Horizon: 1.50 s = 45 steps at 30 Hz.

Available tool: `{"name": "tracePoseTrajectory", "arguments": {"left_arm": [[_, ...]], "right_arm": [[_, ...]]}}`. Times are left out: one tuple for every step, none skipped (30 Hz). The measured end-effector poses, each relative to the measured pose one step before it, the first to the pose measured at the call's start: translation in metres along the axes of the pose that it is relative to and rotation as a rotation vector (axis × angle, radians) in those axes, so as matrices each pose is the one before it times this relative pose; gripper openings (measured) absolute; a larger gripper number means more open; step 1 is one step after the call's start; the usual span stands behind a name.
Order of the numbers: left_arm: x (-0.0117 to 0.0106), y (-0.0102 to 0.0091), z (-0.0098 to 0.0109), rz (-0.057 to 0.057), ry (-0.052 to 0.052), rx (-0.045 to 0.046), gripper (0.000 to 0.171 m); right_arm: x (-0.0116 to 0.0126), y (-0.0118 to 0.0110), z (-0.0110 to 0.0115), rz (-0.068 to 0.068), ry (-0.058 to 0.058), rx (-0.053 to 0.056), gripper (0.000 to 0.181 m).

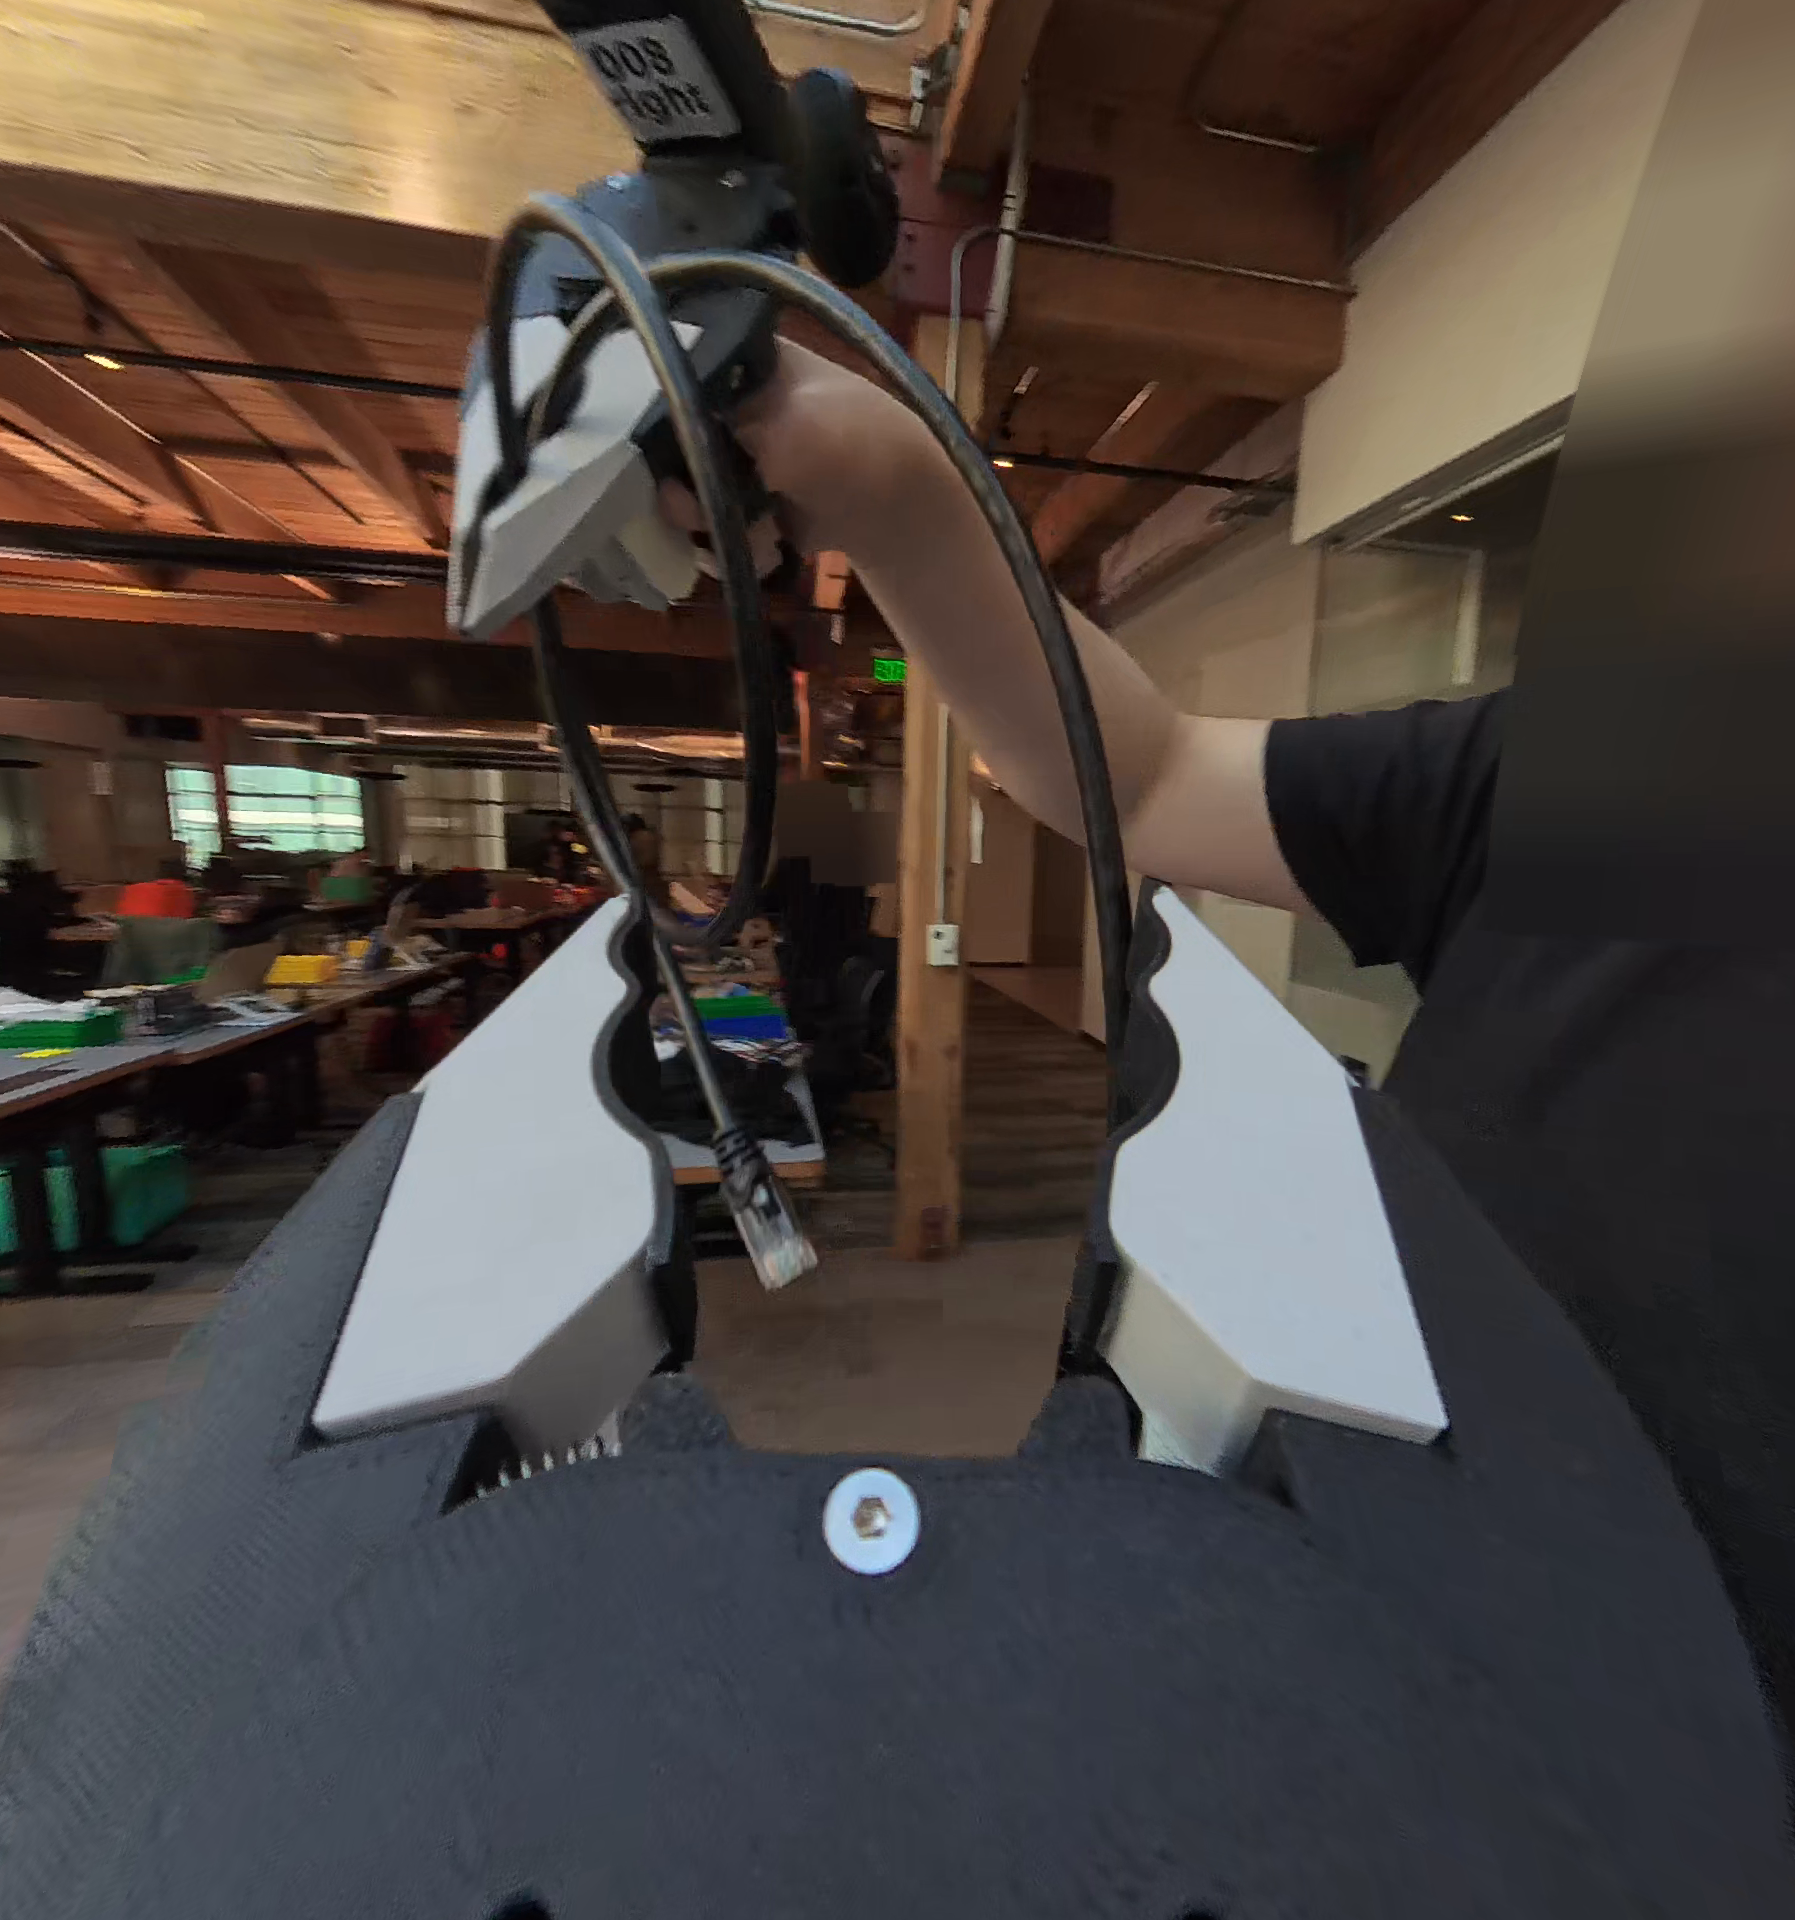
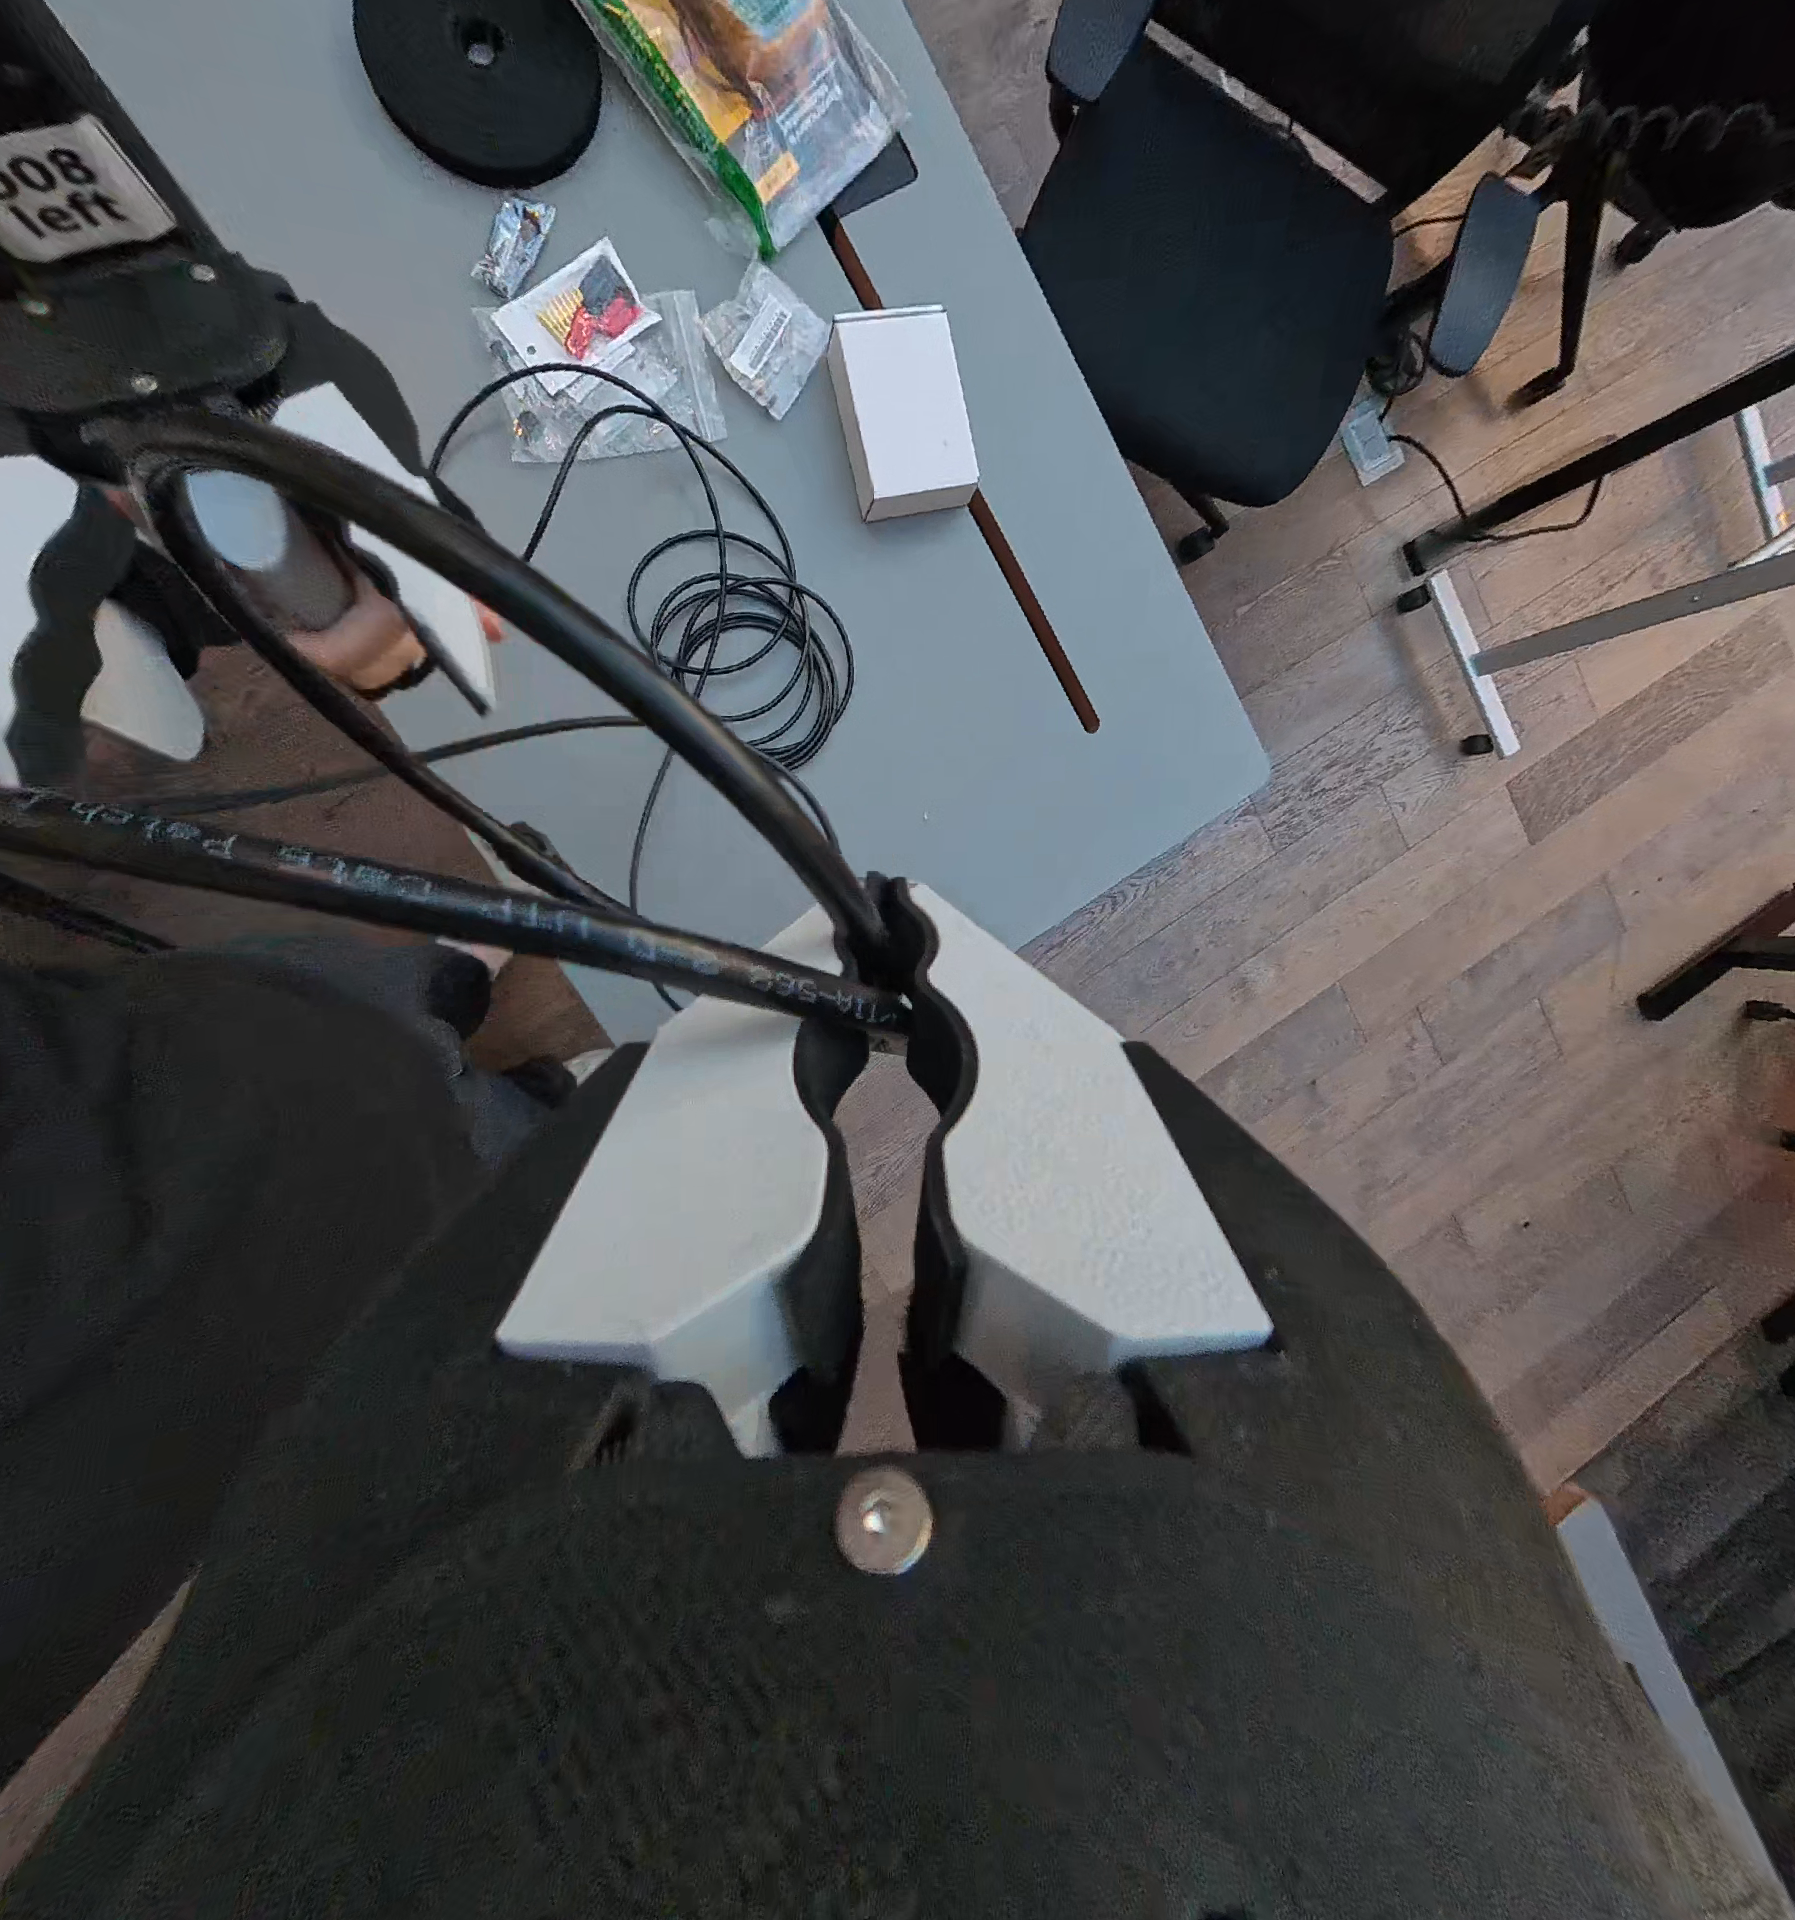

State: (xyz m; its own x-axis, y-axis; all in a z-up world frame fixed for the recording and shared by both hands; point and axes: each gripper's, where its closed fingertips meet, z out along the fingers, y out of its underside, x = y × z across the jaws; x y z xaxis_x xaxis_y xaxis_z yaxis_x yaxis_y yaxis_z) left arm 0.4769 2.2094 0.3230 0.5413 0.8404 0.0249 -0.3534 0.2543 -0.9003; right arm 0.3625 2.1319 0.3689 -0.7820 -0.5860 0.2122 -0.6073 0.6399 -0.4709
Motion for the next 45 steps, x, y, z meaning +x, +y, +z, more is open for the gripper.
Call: {"name": "tracePoseTrajectory", "arguments": {"left_arm": [[-0.00251,-0.00489,-0.0128,0.0346,-0.0421,0.02833,0.085],[-0.00252,-0.00469,-0.01278,0.027,-0.027,0.03263,0.077],[-0.01029,-0.00288,-0.01278,0.0112,-0.0486,0.02773,0.071],[-0.01636,0.00138,-0.01179,-0.012,-0.0549,0.00615,0.07],[-0.01715,0.00413,-0.00975,-0.049,-0.0323,-0.00711,0.072],[-0.01399,0.00394,-0.00716,-0.0781,-0.0038,-0.0046,0.074],[-0.00444,0.00234,-0.00422,-0.0772,0.0365,0.00026,0.077],[0.00428,0.00075,-0.00139,-0.0533,0.0549,0.00956,0.084],[0.00511,0.00045,0.00108,-0.013,0.0288,0.01301,0.09],[0.0063,0.00116,0.00268,0.0172,0.0125,0.00938,0.097],[0.00828,0.00156,0.00342,0.0145,0.0139,0.00306,0.103],[0.00842,0.00136,0.00395,-0.002,0.0121,-0.00038,0.11],[0.01024,0.00164,0.00461,-0.0091,0.0201,-0.00194,0.114],[0.01141,0.00237,0.0054,0.0057,0.0211,-0.00421,0.116],[0.00896,0.00226,0.00624,0.0185,0.0009,-0.00224,0.118],[0.00964,0.00263,0.00647,0.018,0.0023,-0.00794,0.119],[0.00871,0.00326,0.00607,0.0263,-0.0027,-0.01785,0.12],[0.00262,0.00434,0.00582,0.0413,-0.036,-0.02598,0.119],[-0.00189,0.00652,0.00602,0.0512,-0.0581,-0.03834,0.114],[-0.00491,0.00987,0.00715,0.0491,-0.0698,-0.05582,0.11],[-0.00687,0.01262,0.0083,0.0449,-0.0731,-0.0689,0.109],[-0.00488,0.01111,0.00883,0.038,-0.052,-0.05922,0.108],[-0.00557,0.00576,0.00787,0.0195,-0.0441,-0.02718,0.106],[-0.00439,0.00143,0.00586,-0.0042,-0.0219,-0.00425,0.099],[0.0027,-0.00253,0.00415,-0.0342,0.0353,0.0086,0.098],[0.00285,-0.00697,0.00159,-0.0536,0.0395,0.02384,0.098],[0.00205,-0.00968,-0.0009,-0.0428,0.0241,0.03451,0.099],[0.00228,-0.00914,-0.00239,-0.0255,0.0079,0.02653,0.099],[0.00476,-0.00805,-0.00297,-0.0125,0.0101,0.01761,0.099],[0.00365,-0.00758,-0.0025,-0.0094,-0.0037,0.01332,0.099],[-0.0017,-0.00625,-0.00132,-0.0239,-0.0372,0.00466,0.099],[-0.00446,-0.00343,0.00034,-0.0443,-0.0499,-0.0094,0.097],[-0.00536,-0.00135,0.00143,-0.0689,-0.0508,-0.01657,0.093],[-0.00524,-0.00124,0.00166,-0.0854,-0.0468,-0.00707,0.084],[0.00104,-0.00181,0.00213,-0.0614,-0.0092,0.00815,0.083],[0.00504,0.00101,0.00145,-0.004,0.009,-0.00154,0.081],[0.00037,0.0028,-0.00003,0.0294,-0.0318,-0.00426,0.082],[-0.00123,0.00164,-0.00234,0.0569,-0.0498,0.00432,0.083],[-0.00077,-0.00133,-0.00463,0.0688,-0.0514,0.01755,0.087],[-0.00137,-0.00338,-0.00573,0.0695,-0.0521,0.01894,0.09],[-0.00042,-0.00356,-0.00573,0.0626,-0.0388,0.0062,0.094],[0.00192,-0.00431,-0.00592,0.0546,-0.0154,0.00224,0.098],[0.0004,-0.00515,-0.0068,0.0487,-0.018,0.00468,0.104],[-0.00258,-0.00639,-0.00821,0.0532,-0.0245,0.00842,0.107],[-0.00464,-0.00715,-0.00899,0.0464,-0.0215,0.01325,0.109]], "right_arm": [[0.00056,-0.00666,-0.00803,-0.0204,0.0112,0.0335,0.0],[-0.00118,-0.0079,-0.00817,-0.0354,0.007,0.0412,0.0],[-0.0008,-0.00646,-0.00791,-0.0216,0.0124,0.0309,0.0],[0.00037,-0.00709,-0.00771,-0.0042,0.0143,0.0319,0.0],[0.00153,-0.00731,-0.00698,0.004,0.0164,0.0322,0.0],[0.00357,-0.00531,-0.00596,0.0179,0.0202,0.0157,0.0],[0.00496,-0.00406,-0.00458,0.0237,0.0218,0.0062,0.0],[0.00517,-0.00341,-0.00345,0.0244,0.0201,0.0016,0.0],[0.00407,-0.00326,-0.00258,0.0245,0.0147,0.0009,0.0],[0.00253,-0.00242,-0.00163,0.0195,0.01,-0.0015,0.0],[0.00123,-0.00148,-0.00113,0.0161,0.0059,-0.0051,0.0],[-0.00014,-0.00218,-0.00085,0.0152,-0.0006,0.0023,0.0],[-0.00044,-0.00139,-0.00054,0.0171,-0.0043,-0.0014,0.0],[-0.00093,-0.00085,-0.00039,0.0151,-0.0097,-0.0024,0.0],[0.00011,-0.00095,-0.00044,0.0199,-0.0066,0.0003,0.0],[0.00102,-0.00073,-0.00038,0.0165,-0.0032,-0.0012,0.0],[0.00046,-0.00068,-0.00025,0.015,-0.0092,0.0004,0.0],[-0.00086,-0.00071,-0.00014,0.0169,-0.0176,0.0019,0.0],[-0.0013,-0.00024,0.00008,0.0162,-0.0191,0.0,0.0],[-0.00207,-0.00049,0.00026,0.0155,-0.0222,0.0024,0.0],[-0.00313,-0.00064,0.00035,0.0142,-0.0252,0.0042,0.0],[-0.00447,-0.0008,0.00043,0.0107,-0.0298,0.0046,0.0],[-0.00517,-0.00068,0.00064,0.005,-0.0283,0.0043,0.0],[-0.00506,-0.00057,0.00073,0.0005,-0.0228,0.0034,0.0],[-0.00383,-0.00008,0.00061,-0.0061,-0.0129,0.0009,0.0],[-0.00196,0.00016,0.00025,-0.0082,-0.001,0.0012,0.0],[-0.00002,0.00013,-0.00052,-0.0082,0.0077,0.0028,0.0],[0.00072,0.00043,-0.00115,-0.0077,0.0091,0.0038,0.0],[0.00213,0.00078,-0.00156,-0.0123,0.0168,0.0041,0.0],[0.00171,0.00084,-0.00159,-0.0171,0.0154,0.0061,0.0],[0.00039,0.0007,-0.00118,-0.0101,0.0077,0.0082,0.0],[-0.00089,0.00068,-0.00061,-0.0054,0.0011,0.008,0.0],[-0.00166,-0.00055,-0.00047,0.0019,-0.004,0.0138,0.0],[-0.00128,-0.00166,-0.00039,0.0,-0.0006,0.0174,0.0],[-0.00052,-0.00137,-0.00078,-0.0043,0.0024,0.0125,0.0],[0.00082,-0.00204,-0.00108,-0.0044,0.0068,0.0134,0.0],[0.00209,-0.00234,-0.00134,-0.0016,0.0105,0.0163,0.0],[0.00272,-0.00054,-0.00092,-0.0023,0.0114,0.0052,0.0],[0.00253,0.00125,0.00002,-0.0053,0.0101,-0.0045,0.0],[0.00043,0.00208,0.0009,-0.0018,-0.0018,-0.006,0.0],[-0.00083,0.00209,0.00141,0.0003,-0.0089,-0.0053,0.0],[-0.00064,0.00181,0.00148,-0.0023,-0.0072,-0.0049,0.0],[-0.00105,0.00042,0.00106,-0.0081,-0.0073,0.0019,0.0],[-0.00209,-0.00098,0.00048,-0.0188,-0.01,0.0092,0.0],[-0.00111,-0.00063,0.00017,-0.0188,-0.0015,0.0055,0.0]]}}
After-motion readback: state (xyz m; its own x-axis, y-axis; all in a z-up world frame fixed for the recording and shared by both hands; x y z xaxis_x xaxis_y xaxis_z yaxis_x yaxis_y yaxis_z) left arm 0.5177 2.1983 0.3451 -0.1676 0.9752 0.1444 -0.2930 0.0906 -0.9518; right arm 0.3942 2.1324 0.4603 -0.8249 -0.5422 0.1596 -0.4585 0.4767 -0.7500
